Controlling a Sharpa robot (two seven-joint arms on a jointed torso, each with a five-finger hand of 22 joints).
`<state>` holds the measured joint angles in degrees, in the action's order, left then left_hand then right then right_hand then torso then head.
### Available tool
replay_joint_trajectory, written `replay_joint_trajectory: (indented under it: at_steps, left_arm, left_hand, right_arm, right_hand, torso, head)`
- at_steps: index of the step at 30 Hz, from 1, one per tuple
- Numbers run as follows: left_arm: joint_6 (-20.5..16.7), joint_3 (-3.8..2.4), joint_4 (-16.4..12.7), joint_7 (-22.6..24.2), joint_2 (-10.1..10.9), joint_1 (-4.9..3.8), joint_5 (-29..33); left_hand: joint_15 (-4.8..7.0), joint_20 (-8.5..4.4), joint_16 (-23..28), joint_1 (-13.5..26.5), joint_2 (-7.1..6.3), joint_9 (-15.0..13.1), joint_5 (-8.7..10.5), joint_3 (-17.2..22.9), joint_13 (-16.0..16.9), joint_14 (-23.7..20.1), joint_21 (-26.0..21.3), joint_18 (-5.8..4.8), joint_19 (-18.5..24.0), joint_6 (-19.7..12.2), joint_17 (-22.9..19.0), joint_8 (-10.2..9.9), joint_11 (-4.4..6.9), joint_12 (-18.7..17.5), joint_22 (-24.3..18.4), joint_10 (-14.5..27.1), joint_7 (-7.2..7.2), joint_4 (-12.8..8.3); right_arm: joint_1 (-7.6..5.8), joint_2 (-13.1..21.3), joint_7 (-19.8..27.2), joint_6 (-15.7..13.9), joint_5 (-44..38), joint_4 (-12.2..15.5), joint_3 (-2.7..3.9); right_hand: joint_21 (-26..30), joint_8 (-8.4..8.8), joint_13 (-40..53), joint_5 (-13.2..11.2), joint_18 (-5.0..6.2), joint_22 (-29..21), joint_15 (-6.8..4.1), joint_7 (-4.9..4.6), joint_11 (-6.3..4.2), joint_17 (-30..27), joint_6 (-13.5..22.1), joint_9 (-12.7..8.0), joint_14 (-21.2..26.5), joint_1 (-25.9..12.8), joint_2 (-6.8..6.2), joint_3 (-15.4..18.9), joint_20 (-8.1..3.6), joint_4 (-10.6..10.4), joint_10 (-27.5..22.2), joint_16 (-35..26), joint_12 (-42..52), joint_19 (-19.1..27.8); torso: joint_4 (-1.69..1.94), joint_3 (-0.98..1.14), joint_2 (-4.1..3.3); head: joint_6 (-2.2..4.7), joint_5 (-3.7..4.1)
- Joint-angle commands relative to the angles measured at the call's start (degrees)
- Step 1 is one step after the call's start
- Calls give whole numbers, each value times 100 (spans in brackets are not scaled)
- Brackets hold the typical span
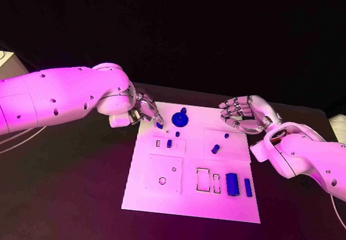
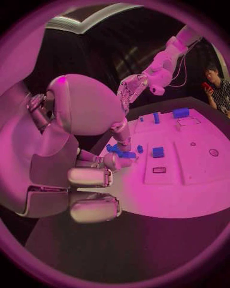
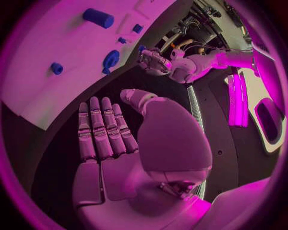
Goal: Assemble the parts on the task board
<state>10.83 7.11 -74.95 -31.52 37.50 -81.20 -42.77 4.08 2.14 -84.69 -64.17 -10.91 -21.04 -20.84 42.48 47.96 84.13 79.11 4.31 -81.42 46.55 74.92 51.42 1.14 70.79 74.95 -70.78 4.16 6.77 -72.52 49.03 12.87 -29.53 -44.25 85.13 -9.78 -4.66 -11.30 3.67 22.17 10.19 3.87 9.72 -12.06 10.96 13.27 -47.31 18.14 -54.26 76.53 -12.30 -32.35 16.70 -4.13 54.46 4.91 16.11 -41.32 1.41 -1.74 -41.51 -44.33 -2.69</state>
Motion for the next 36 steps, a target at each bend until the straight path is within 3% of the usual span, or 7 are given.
replay_joint_trajectory:
  at_steps: [1, 7, 9, 15, 22, 26, 36]
  left_arm:
    - [-471, 49, -175, -32, 75, -2, -223]
    - [-597, 214, -446, -100, 175, 13, -319]
    - [-632, 244, -520, -114, 191, 28, -348]
    - [-742, 310, -667, -148, 192, 69, -470]
    - [-786, 435, -762, -213, 188, 85, -578]
    - [-755, 475, -815, -258, 182, 89, -649]
    - [-649, 501, -844, -327, 167, 90, -749]
  left_hand:
    - [42, -17, -39, 29, 33, -1062, -57, 792, 68, 350, 46, -103, -67, 155, 609, 23, 8, 49, 537, -88, -110, -794]
    - [61, -35, -74, 88, -4, -1086, -165, 837, 169, 368, 132, -127, -129, 219, 664, 21, 33, 93, 615, -178, -137, -837]
    - [67, -41, -78, 111, -14, -1092, -221, 853, 195, 371, 153, -132, -142, 236, 670, 14, 40, 99, 634, -203, -143, -850]
    - [71, -46, -83, 128, -22, -1098, -265, 862, 227, 373, 168, -137, -153, 250, 677, 10, 45, 110, 648, -226, -147, -861]
    - [75, -50, -88, 144, -30, -1104, -307, 870, 246, 375, 182, -140, -162, 265, 685, 7, 49, 114, 661, -243, -152, -872]
    - [78, -53, -92, 156, -35, -1108, -337, 875, 272, 377, 190, -143, -167, 275, 691, 5, 52, 123, 668, -260, -156, -879]
    - [80, -55, -96, 166, -39, -1111, -363, 879, 283, 379, 194, -144, -169, 283, 698, 3, 54, 126, 672, -269, -159, -885]
  right_arm:
    - [2, 8, 62, 34, -28, 11, 1]
    - [3, 13, 63, 37, -28, 1, 1]
    - [3, 11, 65, 38, -28, -1, 1]
    - [3, 12, 68, 39, -28, -2, 1]
    - [3, 18, 69, 39, -28, 3, 1]
    - [3, 20, 69, 41, -29, 4, 1]
    - [3, 26, 69, 40, -29, 6, 1]
  right_hand:
    - [39, 7, -7, -7, 8, -10, 12, -258, 27, -6, -44, -9, -30, -54, 4, -45, -13, -3, 20, 17, -33, 44]
    - [42, 7, -7, -6, 8, -12, 12, -259, 27, -7, -44, -9, -30, -57, 3, -45, -13, -3, 20, 17, -34, 58]
    - [45, 8, -7, -5, 7, -13, 13, -259, 28, -8, -44, -9, -29, -63, 3, -46, -12, -4, 21, 17, -35, 62]
    - [45, 8, -7, -5, 7, -13, 13, -259, 28, -8, -44, -9, -29, -63, 3, -46, -12, -4, 21, 17, -35, 62]
    - [50, 8, -7, -3, 6, -15, 14, -260, 29, -9, -45, -9, -29, -73, 2, -46, -12, -7, 22, 17, -36, 68]
    - [50, 8, -7, -3, 6, -15, 14, -260, 29, -9, -45, -9, -29, -73, 2, -46, -12, -7, 22, 17, -36, 68]
    - [50, 8, -7, -3, 6, -15, 14, -260, 29, -9, -45, -9, -29, -73, 2, -46, -12, -7, 22, 17, -36, 68]
  torso:
    - [19, 3, 10]
    - [50, -4, 19]
    - [33, -5, 14]
    - [36, -2, 14]
    - [40, 3, 10]
    - [37, 2, 13]
    - [34, 5, 10]
  head:
    - [-32, -2]
    - [-50, 59]
    - [-45, 34]
    - [-72, 16]
    - [-106, 1]
    - [-128, -4]
    - [-157, -13]
